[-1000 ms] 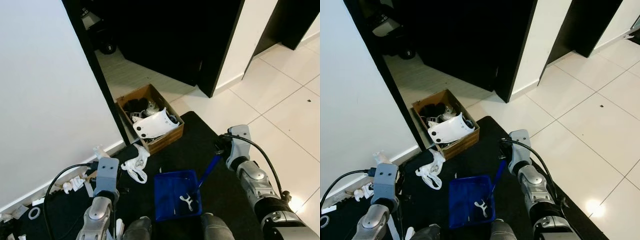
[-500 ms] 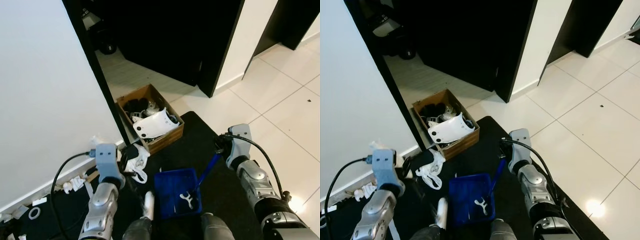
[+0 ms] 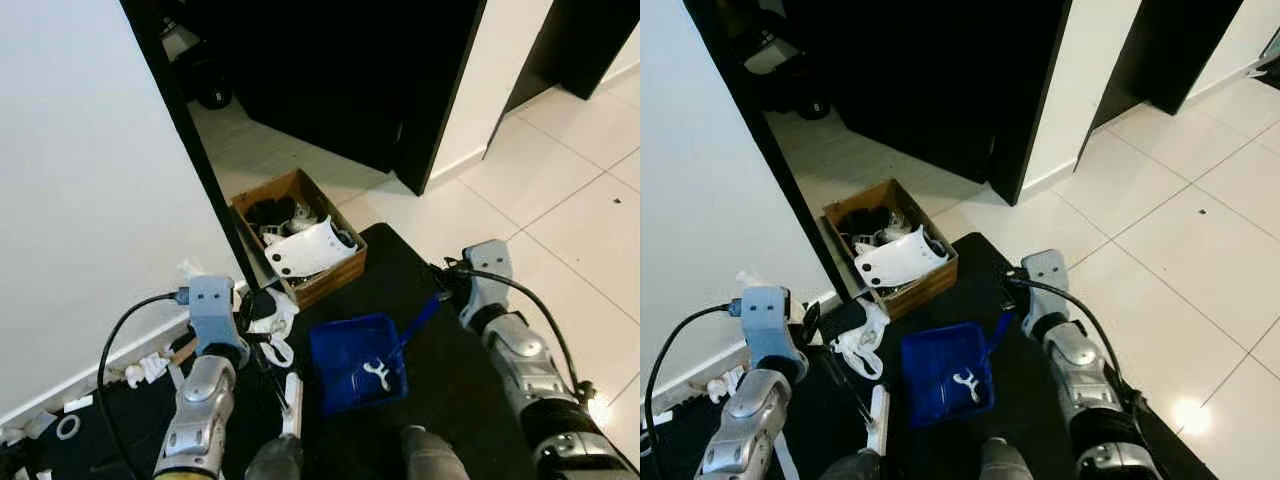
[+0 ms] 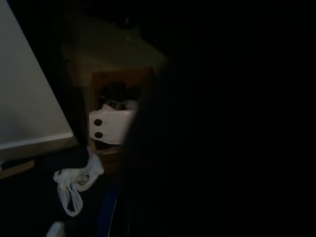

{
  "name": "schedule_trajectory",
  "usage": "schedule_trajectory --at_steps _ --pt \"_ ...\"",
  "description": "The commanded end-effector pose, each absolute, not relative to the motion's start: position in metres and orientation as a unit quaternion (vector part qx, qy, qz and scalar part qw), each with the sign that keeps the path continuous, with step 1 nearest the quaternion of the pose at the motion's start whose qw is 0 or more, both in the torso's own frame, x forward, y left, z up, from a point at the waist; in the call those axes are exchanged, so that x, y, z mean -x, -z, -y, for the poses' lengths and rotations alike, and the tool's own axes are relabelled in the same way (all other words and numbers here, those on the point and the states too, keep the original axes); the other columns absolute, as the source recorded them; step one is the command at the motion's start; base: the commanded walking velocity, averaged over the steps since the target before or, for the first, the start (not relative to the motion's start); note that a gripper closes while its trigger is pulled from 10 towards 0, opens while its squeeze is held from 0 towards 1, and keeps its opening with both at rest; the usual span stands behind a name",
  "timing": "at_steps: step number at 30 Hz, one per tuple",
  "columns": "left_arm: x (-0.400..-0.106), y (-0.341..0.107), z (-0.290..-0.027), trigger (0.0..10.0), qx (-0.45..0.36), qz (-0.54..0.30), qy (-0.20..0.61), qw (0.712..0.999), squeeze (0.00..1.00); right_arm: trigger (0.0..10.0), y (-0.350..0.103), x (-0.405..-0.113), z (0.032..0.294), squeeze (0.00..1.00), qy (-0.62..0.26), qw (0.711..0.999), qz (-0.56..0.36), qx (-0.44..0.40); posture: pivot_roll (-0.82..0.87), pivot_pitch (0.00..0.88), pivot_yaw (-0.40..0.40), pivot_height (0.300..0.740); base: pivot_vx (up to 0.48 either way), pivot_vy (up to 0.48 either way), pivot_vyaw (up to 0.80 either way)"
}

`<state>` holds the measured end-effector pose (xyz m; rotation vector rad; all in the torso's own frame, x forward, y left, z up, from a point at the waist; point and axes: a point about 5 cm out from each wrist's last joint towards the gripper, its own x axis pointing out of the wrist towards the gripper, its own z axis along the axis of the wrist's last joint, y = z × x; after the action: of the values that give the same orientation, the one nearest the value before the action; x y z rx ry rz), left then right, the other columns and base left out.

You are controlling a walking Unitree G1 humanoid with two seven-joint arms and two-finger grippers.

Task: Sweep floor

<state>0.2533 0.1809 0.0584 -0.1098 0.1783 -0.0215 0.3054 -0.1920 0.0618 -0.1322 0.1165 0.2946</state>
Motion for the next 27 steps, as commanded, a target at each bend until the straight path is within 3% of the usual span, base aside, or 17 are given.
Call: schedule_trajectory --at_steps 1,5,12,27 --pt "-0.26 -0.076 -0.182 10.0 0.069 -0.058 0.011 0.996 0.0 10.0 -0.075 -0.308 0.195 0.0 -0.146 0.987 -0.027 0.06 -0.01 0.057 0.009 0.74 0.0 0.0 0.0" --pt "-0.267 -0.089 -0.181 10.0 0.078 -0.04 0.003 0.996 0.0 10.0 -0.081 -0.309 0.199 0.0 -0.135 0.99 -0.016 0.047 -0.01 0.056 0.01 0.74 0.0 0.0 0.0" --pt "-0.279 -0.116 -0.196 10.0 -0.003 0.01 -0.031 0.999 0.0 10.0 -0.082 -0.309 0.203 0.0 -0.123 0.992 -0.029 0.001 -0.01 0.054 0.017 0.74 0.0 0.0 0.0" --pt "-0.278 -0.115 -0.205 10.0 -0.016 0.001 -0.062 0.998 0.0 10.0 -0.097 -0.31 0.203 0.0 -0.115 0.992 0.005 -0.043 0.0 0.066 0.013 0.74 0.0 0.0 0.0"
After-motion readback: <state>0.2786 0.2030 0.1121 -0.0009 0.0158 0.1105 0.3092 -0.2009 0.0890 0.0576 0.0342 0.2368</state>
